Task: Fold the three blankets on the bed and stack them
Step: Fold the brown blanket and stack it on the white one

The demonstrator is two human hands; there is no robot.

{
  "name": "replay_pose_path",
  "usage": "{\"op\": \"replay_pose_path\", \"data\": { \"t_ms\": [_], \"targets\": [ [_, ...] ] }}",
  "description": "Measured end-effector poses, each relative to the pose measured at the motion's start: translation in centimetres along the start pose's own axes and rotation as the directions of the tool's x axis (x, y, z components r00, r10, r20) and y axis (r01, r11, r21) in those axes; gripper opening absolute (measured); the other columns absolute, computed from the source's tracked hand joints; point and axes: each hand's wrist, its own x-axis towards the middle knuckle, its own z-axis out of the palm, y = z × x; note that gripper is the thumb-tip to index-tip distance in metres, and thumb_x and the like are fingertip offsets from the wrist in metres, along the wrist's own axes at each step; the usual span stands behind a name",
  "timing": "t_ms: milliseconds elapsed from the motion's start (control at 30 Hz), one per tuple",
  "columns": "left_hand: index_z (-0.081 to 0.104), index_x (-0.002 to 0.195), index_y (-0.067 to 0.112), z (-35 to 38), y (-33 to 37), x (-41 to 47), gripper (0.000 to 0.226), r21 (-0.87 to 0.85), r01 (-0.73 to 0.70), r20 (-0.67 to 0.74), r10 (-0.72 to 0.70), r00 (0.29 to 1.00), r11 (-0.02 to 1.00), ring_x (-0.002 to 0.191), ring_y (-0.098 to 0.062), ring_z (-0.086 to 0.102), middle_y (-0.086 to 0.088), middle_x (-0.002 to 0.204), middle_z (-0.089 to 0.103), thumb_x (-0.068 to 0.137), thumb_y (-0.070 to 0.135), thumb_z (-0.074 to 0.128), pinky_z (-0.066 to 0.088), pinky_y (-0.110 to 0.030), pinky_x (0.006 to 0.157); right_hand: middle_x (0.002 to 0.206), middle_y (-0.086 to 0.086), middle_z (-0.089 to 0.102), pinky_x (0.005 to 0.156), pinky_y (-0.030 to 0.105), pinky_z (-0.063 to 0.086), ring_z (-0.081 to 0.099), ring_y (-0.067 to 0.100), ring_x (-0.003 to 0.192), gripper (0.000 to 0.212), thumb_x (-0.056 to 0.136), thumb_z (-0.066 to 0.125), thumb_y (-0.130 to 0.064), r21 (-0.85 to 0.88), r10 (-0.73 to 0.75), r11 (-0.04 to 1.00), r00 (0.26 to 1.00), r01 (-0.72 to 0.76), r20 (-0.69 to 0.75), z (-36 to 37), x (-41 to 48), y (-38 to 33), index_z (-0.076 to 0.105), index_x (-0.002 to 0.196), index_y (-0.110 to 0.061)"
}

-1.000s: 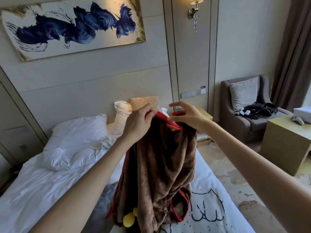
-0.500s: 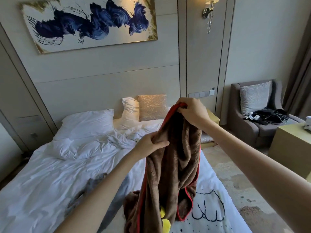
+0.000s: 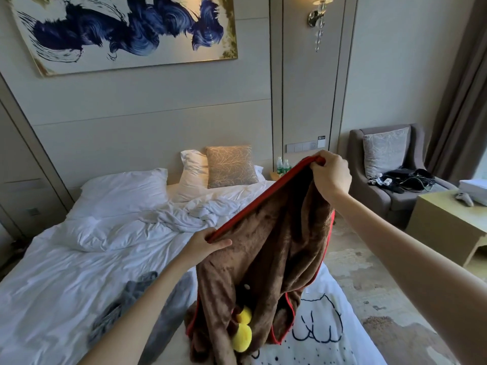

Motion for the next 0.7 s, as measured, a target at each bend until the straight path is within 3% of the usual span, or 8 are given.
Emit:
{"op": "replay_pose_path", "data": {
  "t_ms": [67,133,233,333,400,467,567,700],
  "targets": [
    [0.065,0.079,0.009,-1.3,0.1,0.0,0.045,-0.038,0.012,-0.019,-0.013,1.0,0.999,0.07,-0.013,0.06,0.0,0.069,0.057,0.07,0.051,0.077,0.042,-0.019,0.064,0.096,0.008,0.07,0.07,0.029,0.043,0.062,0.03,0.087,0.025,0.082,0.053,-0.017,0.002,0.078,0.997,0.997,-0.078,-0.023,-0.2,0.6,1.2,0.069,0.101,-0.025],
    [0.065,0.08,0.009,-2.7,0.5,0.0,0.045,-0.062,0.007,-0.031,-0.009,0.999,0.998,0.072,-0.015,0.056,-0.002,0.071,0.054,0.073,0.052,0.072,0.037,-0.021,0.065,0.096,0.009,0.069,0.069,0.03,0.04,0.057,0.027,0.079,0.024,0.083,0.053,-0.016,-0.006,0.119,0.993,0.992,-0.119,-0.033,-0.2,0.9,2.3,0.068,0.1,-0.025],
    [0.072,0.072,0.024,-4.0,1.5,0.2,0.023,-0.065,0.009,-0.005,-0.009,1.0,0.998,0.072,-0.009,0.06,0.01,0.068,0.062,0.081,0.045,0.071,0.039,-0.018,0.065,0.095,0.01,0.069,0.067,0.029,0.036,0.052,0.025,0.074,0.023,0.084,0.053,-0.015,-0.019,0.178,0.984,0.982,-0.179,-0.059,0.2,1.1,3.4,0.068,0.099,-0.024],
    [0.069,0.08,0.03,-4.6,2.1,1.1,0.011,0.166,-0.099,-0.11,0.118,0.987,0.981,0.08,-0.018,0.062,0.013,0.073,0.063,0.091,0.031,0.067,0.04,-0.022,0.066,0.099,0.012,0.068,0.069,0.03,0.038,0.061,0.034,0.085,0.025,0.083,0.053,-0.014,-0.027,0.227,0.973,0.971,-0.229,-0.073,0.5,1.0,4.1,0.068,0.101,-0.022],
    [0.067,0.101,0.02,-4.7,2.7,1.5,0.016,0.448,-0.127,-0.223,0.248,0.943,0.885,0.091,-0.025,0.064,0.004,0.091,0.068,0.095,0.032,0.06,0.044,-0.03,0.071,0.1,0.013,0.068,0.071,0.032,0.042,0.062,0.036,0.09,0.025,0.084,0.052,-0.014,-0.043,0.239,0.969,0.967,-0.244,-0.087,0.7,0.9,4.5,0.068,0.102,-0.021],
    [0.062,0.107,0.013,-4.5,3.7,1.9,0.023,0.672,-0.11,-0.295,0.402,0.867,0.732,0.09,-0.029,0.065,-0.002,0.101,0.069,0.099,0.032,0.052,0.046,-0.033,0.069,0.102,0.015,0.068,0.076,0.036,0.045,0.062,0.038,0.092,0.026,0.084,0.051,-0.014,-0.054,0.26,0.962,0.961,-0.266,-0.095,1.0,0.8,4.7,0.068,0.102,-0.02],
    [0.056,0.105,0.006,-3.9,5.7,2.3,0.024,0.802,-0.117,-0.284,0.546,0.788,0.586,0.074,-0.037,0.065,-0.011,0.095,0.068,0.102,0.027,0.045,0.048,-0.038,0.059,0.103,0.017,0.067,0.076,0.037,0.045,0.062,0.04,0.094,0.024,0.081,0.054,-0.013,-0.074,0.315,0.945,0.947,-0.319,-0.068,1.1,0.9,5.6,0.068,0.101,-0.018],
    [0.055,0.103,0.006,-3.2,8.0,2.7,0.024,0.841,-0.197,-0.191,0.618,0.763,0.504,0.068,-0.04,0.063,-0.013,0.088,0.069,0.103,0.027,0.042,0.047,-0.038,0.059,0.103,0.008,0.066,0.081,0.032,0.047,0.061,0.026,0.096,0.039,0.074,0.077,-0.019,-0.05,0.246,0.969,0.928,-0.241,0.281,1.0,0.9,5.7,0.066,0.111,-0.018]
  ]
}}
